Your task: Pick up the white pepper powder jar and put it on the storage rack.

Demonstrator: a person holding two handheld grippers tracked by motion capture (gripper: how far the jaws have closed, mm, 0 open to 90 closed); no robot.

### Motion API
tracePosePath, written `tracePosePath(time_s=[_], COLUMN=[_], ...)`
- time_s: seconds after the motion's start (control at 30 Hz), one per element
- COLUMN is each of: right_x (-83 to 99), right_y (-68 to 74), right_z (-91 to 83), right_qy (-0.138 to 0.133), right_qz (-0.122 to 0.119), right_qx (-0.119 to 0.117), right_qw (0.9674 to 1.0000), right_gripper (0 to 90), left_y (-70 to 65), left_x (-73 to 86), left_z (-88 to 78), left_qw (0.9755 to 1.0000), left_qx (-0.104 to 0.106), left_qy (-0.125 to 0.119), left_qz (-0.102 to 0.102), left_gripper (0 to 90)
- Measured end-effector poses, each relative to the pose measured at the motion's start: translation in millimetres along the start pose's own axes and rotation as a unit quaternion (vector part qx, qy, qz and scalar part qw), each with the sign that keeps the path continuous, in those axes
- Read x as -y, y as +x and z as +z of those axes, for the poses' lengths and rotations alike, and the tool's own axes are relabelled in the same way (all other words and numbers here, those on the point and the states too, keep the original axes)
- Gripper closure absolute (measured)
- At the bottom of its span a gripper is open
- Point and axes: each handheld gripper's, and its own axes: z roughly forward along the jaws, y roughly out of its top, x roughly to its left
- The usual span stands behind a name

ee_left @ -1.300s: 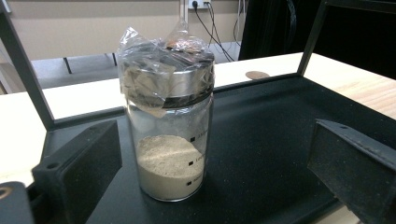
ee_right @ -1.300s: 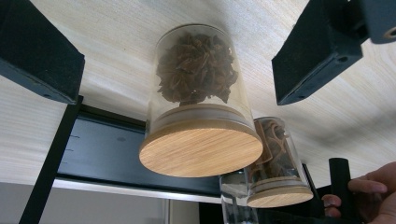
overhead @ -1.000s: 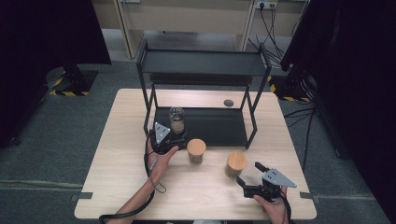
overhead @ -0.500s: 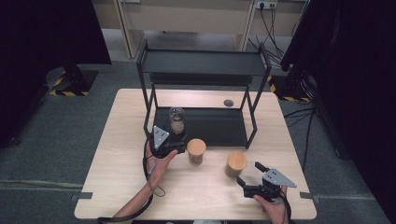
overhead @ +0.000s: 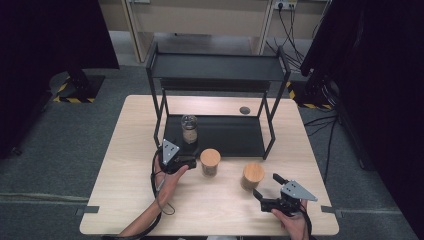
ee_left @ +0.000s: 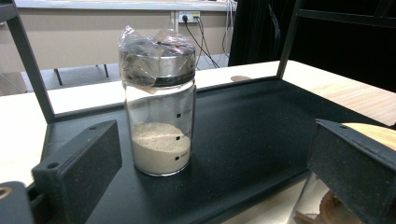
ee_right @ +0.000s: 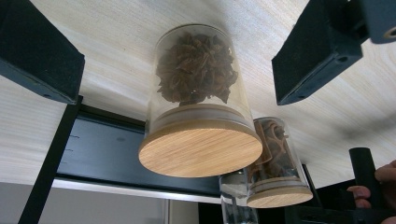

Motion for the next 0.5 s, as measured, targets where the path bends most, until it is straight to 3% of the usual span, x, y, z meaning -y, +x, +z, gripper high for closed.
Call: tracePosePath(time_s=[0.5], right_x=[0.0], right_y=[0.0], right_z=[0.0], right_qy=[0.000], right_qz=[0.000], right_qx=[0.000], right_qw=[1.0000], right_gripper=[2.6], left_y=[-0.9], left_x=[8.9], left_z=[-12.1], left_qw=[1.0000], left_qx=[0.007], left_qy=[0.004], left_qz=[0.000], left_gripper=[2.5])
